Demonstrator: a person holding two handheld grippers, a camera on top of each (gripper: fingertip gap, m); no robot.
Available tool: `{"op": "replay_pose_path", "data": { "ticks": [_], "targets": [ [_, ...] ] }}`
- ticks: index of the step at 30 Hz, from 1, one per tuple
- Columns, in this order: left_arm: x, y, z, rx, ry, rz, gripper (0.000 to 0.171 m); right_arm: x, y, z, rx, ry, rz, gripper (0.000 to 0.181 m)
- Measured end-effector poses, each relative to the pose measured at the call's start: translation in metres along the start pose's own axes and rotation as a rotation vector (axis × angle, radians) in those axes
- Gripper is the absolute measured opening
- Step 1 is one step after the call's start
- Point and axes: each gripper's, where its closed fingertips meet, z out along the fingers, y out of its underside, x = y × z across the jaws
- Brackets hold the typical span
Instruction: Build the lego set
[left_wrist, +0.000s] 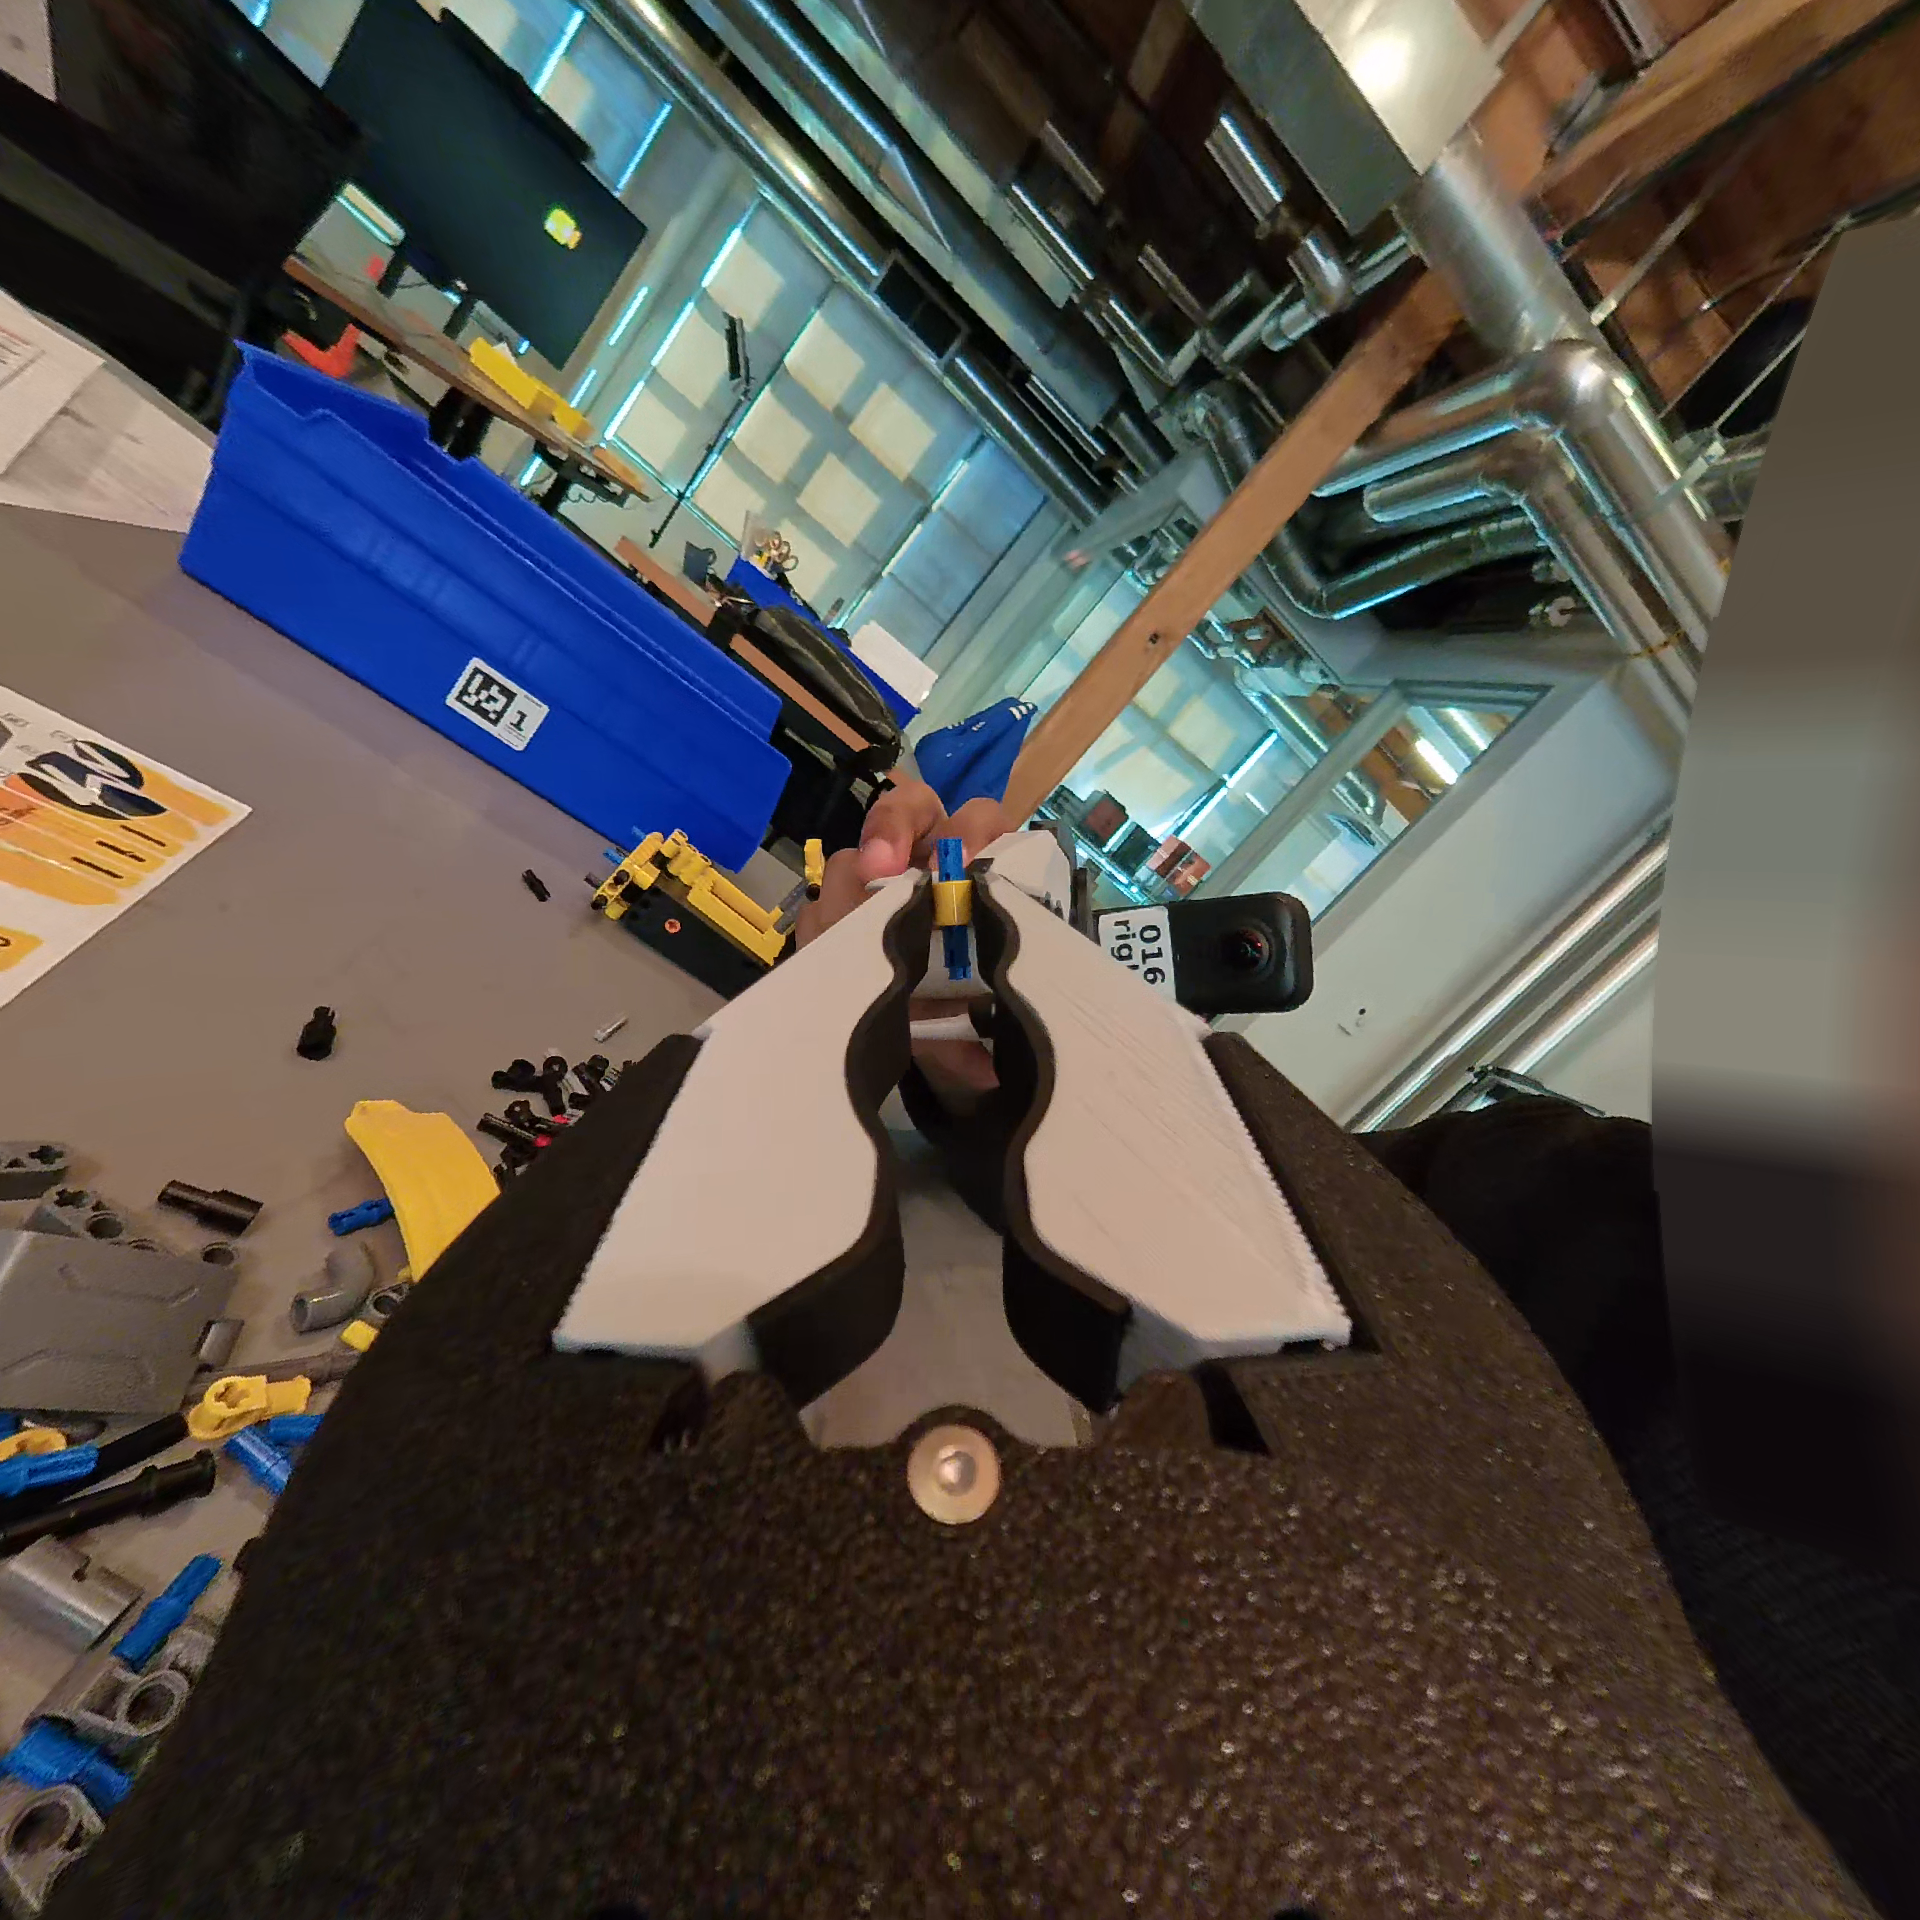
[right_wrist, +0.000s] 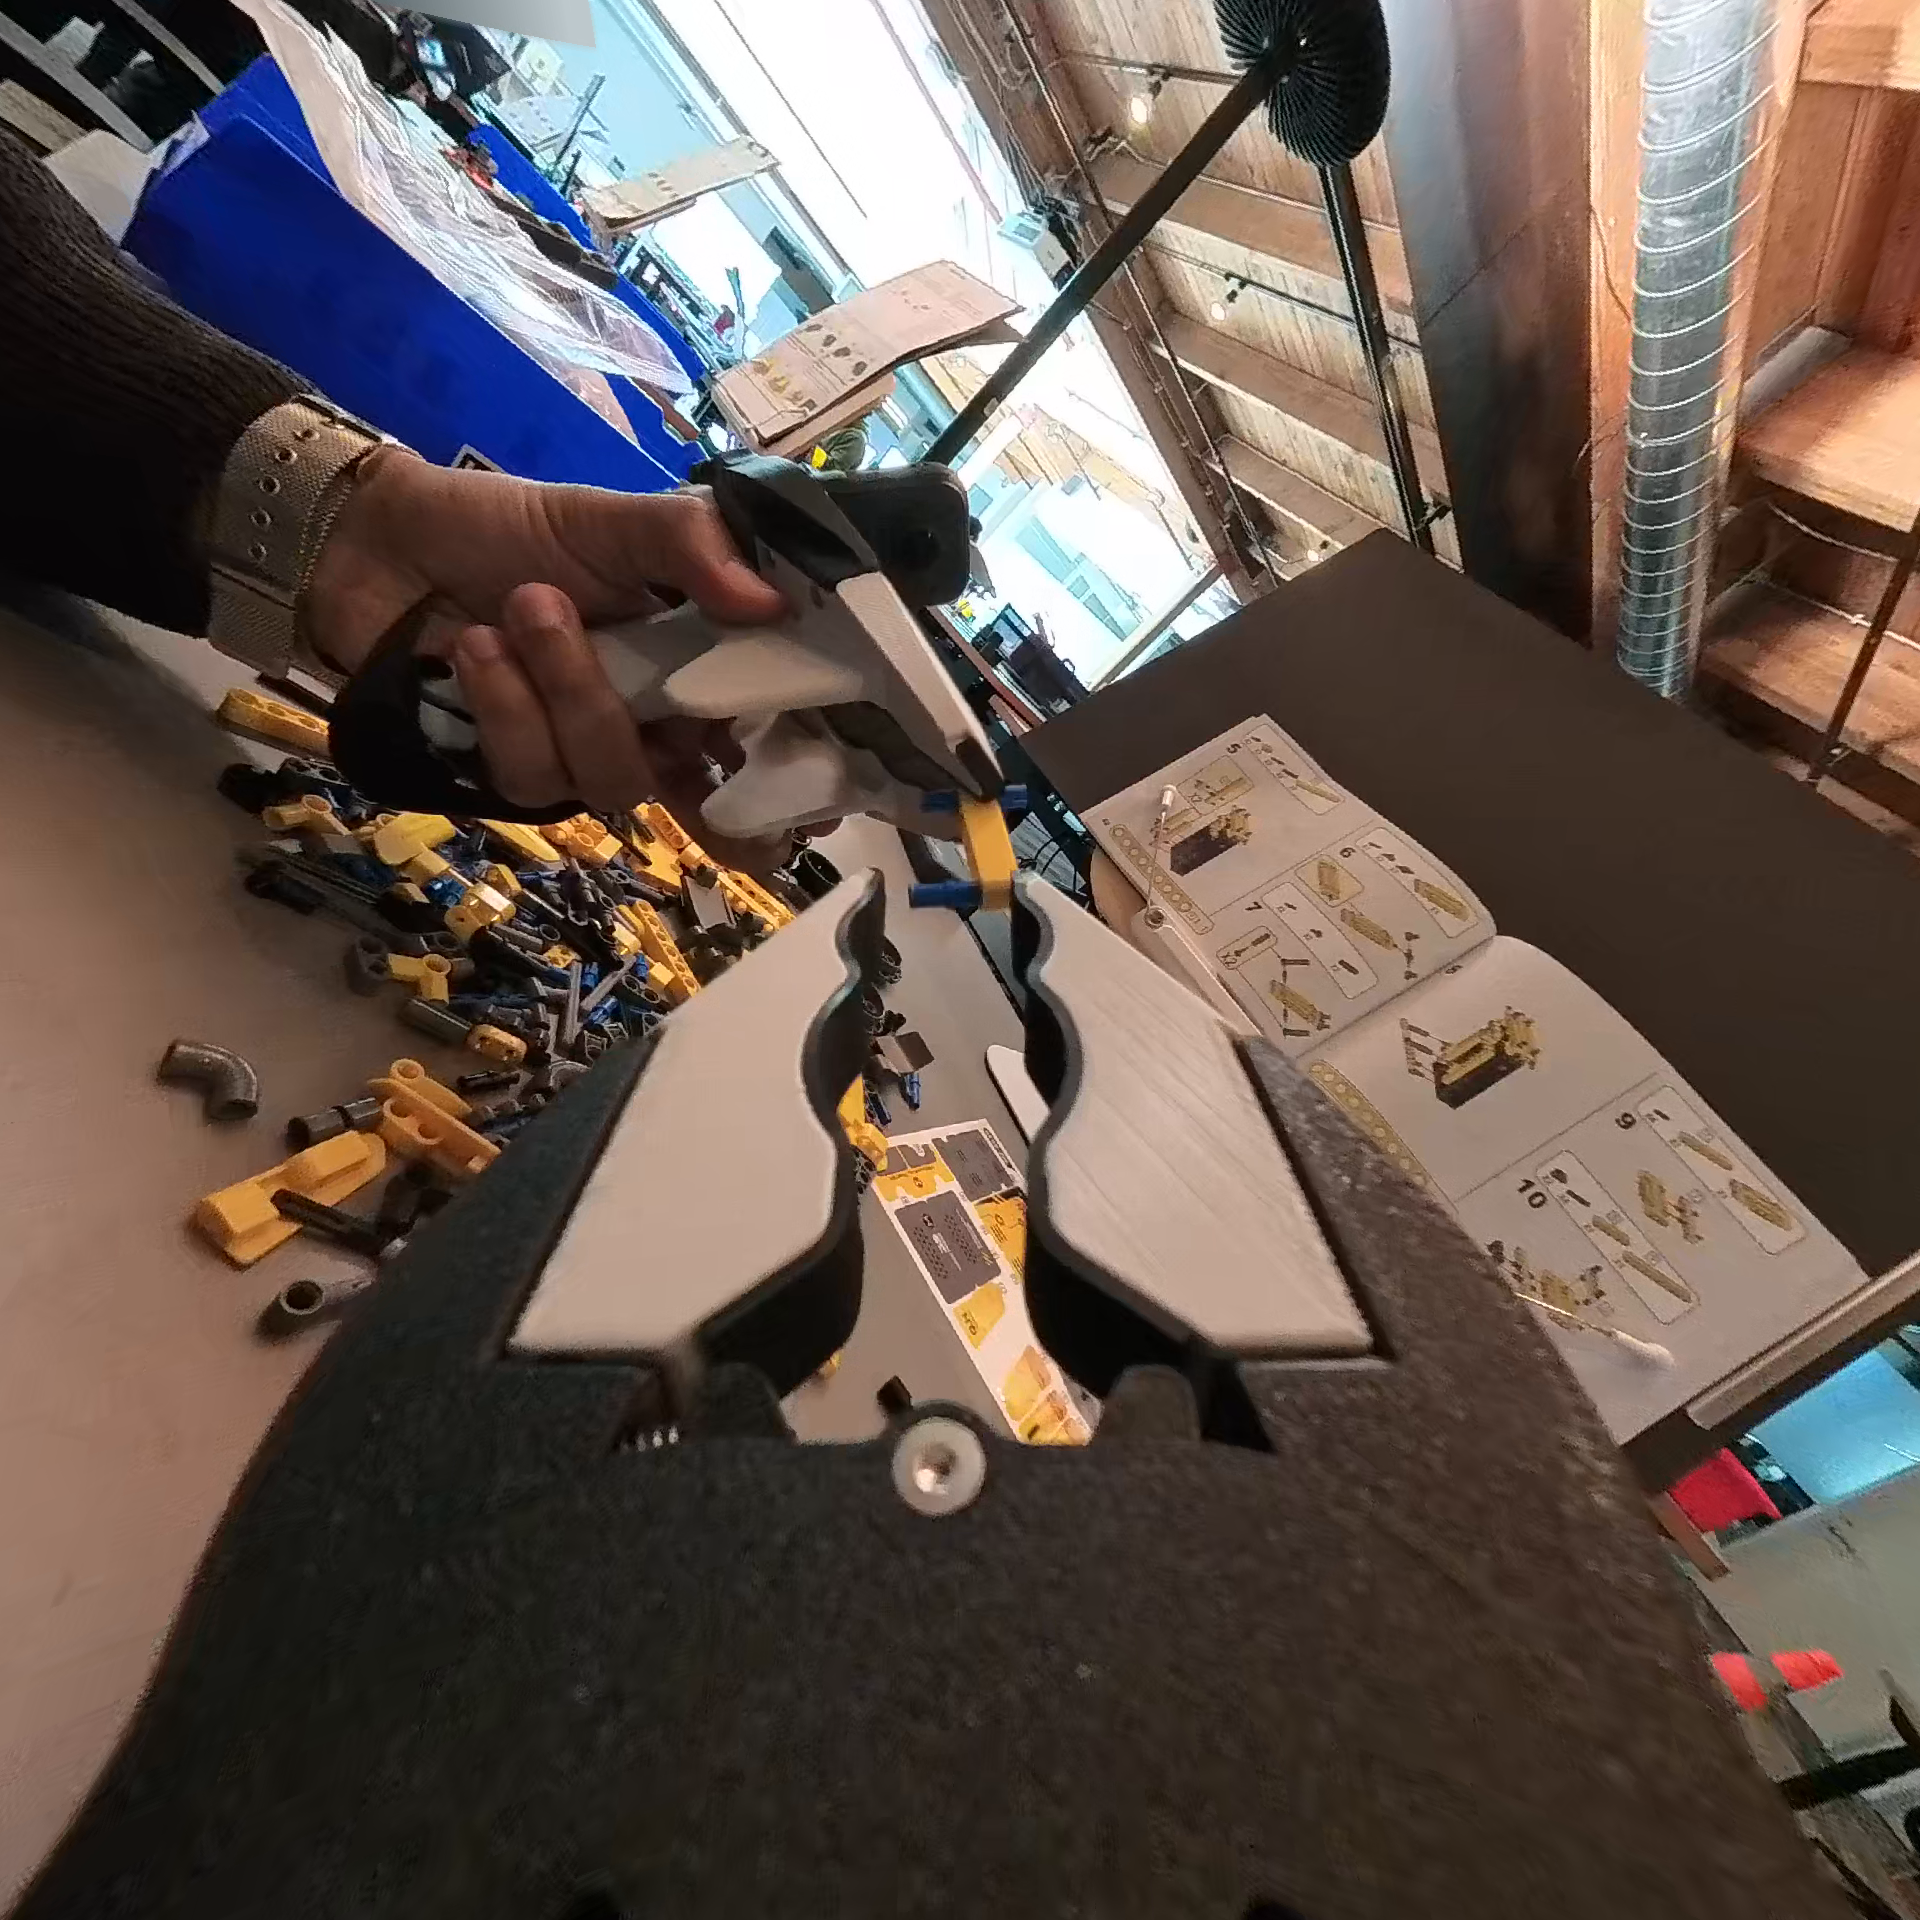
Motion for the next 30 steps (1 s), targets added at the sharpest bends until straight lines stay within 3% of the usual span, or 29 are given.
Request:
{"op": "replay_pose_path", "data": {
  "ticks": [30],
  "targets": [
    [0.0063,0.0018,0.0043,0.006,0.050,-0.110,0.007,0.0058,-0.0050,-0.0042,0.031,0.010,0.016,0.020]
  ]
}}
